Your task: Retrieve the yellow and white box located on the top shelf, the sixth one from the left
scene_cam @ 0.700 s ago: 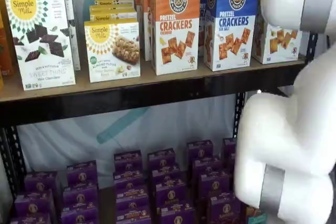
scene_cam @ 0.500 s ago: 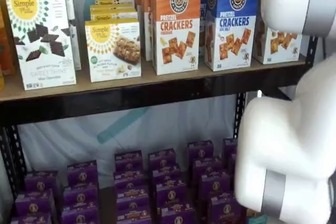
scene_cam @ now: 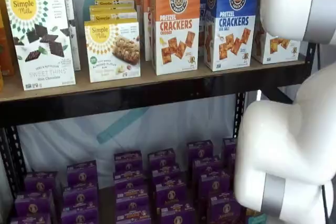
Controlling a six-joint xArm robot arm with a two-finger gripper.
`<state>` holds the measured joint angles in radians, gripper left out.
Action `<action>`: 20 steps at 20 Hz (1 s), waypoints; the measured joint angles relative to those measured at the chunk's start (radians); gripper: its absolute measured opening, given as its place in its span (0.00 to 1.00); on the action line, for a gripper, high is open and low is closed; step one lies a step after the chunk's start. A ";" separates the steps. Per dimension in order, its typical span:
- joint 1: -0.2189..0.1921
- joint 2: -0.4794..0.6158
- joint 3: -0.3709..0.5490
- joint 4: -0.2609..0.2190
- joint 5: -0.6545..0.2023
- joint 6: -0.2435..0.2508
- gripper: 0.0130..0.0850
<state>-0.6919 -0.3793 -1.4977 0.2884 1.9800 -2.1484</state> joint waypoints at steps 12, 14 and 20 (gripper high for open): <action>-0.162 0.015 -0.047 0.286 -0.019 0.001 1.00; -0.176 0.017 -0.048 0.316 -0.036 0.003 1.00; -0.199 -0.005 -0.003 0.416 -0.162 0.007 1.00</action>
<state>-0.8912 -0.3839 -1.5008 0.7049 1.8183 -2.1413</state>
